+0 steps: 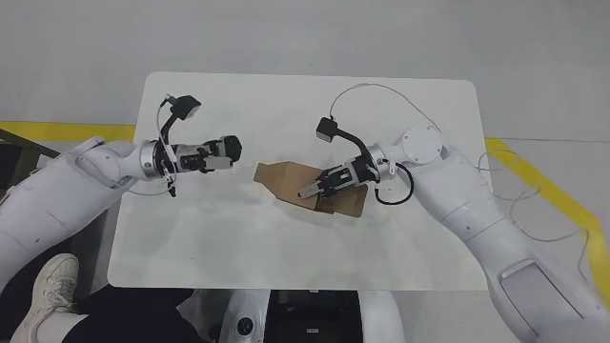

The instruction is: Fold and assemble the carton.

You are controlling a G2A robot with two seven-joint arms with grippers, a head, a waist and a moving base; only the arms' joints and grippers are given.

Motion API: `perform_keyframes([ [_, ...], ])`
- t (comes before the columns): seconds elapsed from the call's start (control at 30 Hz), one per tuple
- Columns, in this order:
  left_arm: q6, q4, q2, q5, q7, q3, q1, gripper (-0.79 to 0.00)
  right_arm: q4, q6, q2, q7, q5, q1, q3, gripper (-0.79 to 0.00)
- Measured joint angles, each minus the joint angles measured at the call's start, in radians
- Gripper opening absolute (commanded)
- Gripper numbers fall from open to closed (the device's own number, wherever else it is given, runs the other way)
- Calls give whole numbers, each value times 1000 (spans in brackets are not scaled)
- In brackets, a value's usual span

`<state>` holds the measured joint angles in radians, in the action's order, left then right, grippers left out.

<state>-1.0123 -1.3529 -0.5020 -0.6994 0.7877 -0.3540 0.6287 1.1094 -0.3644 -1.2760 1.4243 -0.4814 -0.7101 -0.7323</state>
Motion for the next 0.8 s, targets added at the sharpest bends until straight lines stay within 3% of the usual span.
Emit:
perform_keyframes([
  [0.5, 47, -12, -89, 161, 38, -27, -8, 0, 18, 20, -2, -5, 7, -8, -8, -785],
  [0.8, 92, 63, -133, 240, 10, -54, -12, 0, 24, 22, -7, -8, 11, -8, -5, -785],
])
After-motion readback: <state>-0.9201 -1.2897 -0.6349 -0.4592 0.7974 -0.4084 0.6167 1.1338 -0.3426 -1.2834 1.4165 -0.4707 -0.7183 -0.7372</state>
